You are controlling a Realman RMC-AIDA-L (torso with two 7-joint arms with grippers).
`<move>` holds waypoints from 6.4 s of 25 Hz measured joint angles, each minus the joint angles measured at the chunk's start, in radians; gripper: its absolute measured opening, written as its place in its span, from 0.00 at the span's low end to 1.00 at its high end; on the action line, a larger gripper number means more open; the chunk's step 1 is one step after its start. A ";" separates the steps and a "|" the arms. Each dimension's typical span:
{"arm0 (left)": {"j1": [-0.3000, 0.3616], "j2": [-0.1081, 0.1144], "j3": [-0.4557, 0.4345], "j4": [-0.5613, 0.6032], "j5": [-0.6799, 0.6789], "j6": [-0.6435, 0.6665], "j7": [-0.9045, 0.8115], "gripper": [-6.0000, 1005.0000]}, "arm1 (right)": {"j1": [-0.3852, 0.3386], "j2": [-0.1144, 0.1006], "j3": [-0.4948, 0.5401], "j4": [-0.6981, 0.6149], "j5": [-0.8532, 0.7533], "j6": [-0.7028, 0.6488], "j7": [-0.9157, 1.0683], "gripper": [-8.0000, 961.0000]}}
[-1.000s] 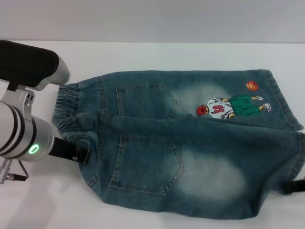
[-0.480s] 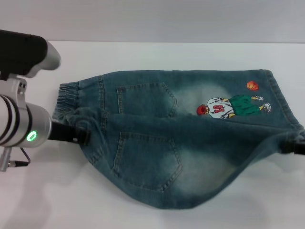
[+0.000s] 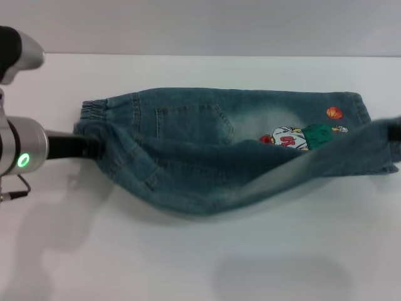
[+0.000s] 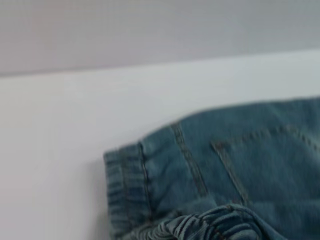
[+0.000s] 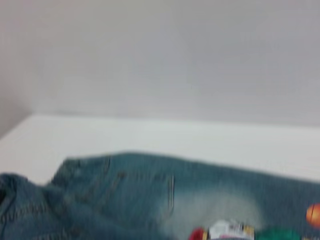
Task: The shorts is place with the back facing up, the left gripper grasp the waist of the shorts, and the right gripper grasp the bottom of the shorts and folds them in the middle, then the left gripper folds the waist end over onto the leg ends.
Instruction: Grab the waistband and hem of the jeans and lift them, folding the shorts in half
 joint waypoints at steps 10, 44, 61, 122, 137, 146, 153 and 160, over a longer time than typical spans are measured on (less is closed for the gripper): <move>0.055 0.000 -0.012 0.014 -0.003 0.245 0.002 0.19 | -0.040 0.002 0.038 -0.150 0.221 -0.113 -0.161 0.03; -0.001 -0.002 0.045 0.315 -0.073 0.717 -0.007 0.19 | 0.032 -0.009 0.141 -0.798 0.689 -0.179 -0.646 0.08; -0.082 -0.002 0.085 0.532 -0.073 0.989 -0.005 0.19 | 0.099 -0.012 0.224 -0.887 0.687 -0.226 -0.808 0.13; -0.137 0.000 -0.022 0.501 -0.063 0.675 0.029 0.80 | 0.278 0.007 0.203 -1.314 0.798 -0.223 -1.855 0.01; -0.200 0.001 -0.060 0.614 -0.071 0.661 0.029 0.78 | 0.358 0.006 0.196 -1.417 0.836 -0.237 -1.970 0.01; -0.223 0.001 -0.060 0.648 -0.068 0.666 0.029 0.76 | 0.346 0.008 0.183 -1.429 0.834 -0.229 -1.971 0.01; -0.224 0.002 -0.081 0.668 -0.065 0.681 0.029 0.75 | 0.345 0.008 0.168 -1.436 0.833 -0.228 -1.971 0.01; -0.237 0.003 -0.099 0.728 -0.062 0.707 0.033 0.74 | 0.347 0.008 0.168 -1.436 0.834 -0.228 -1.971 0.01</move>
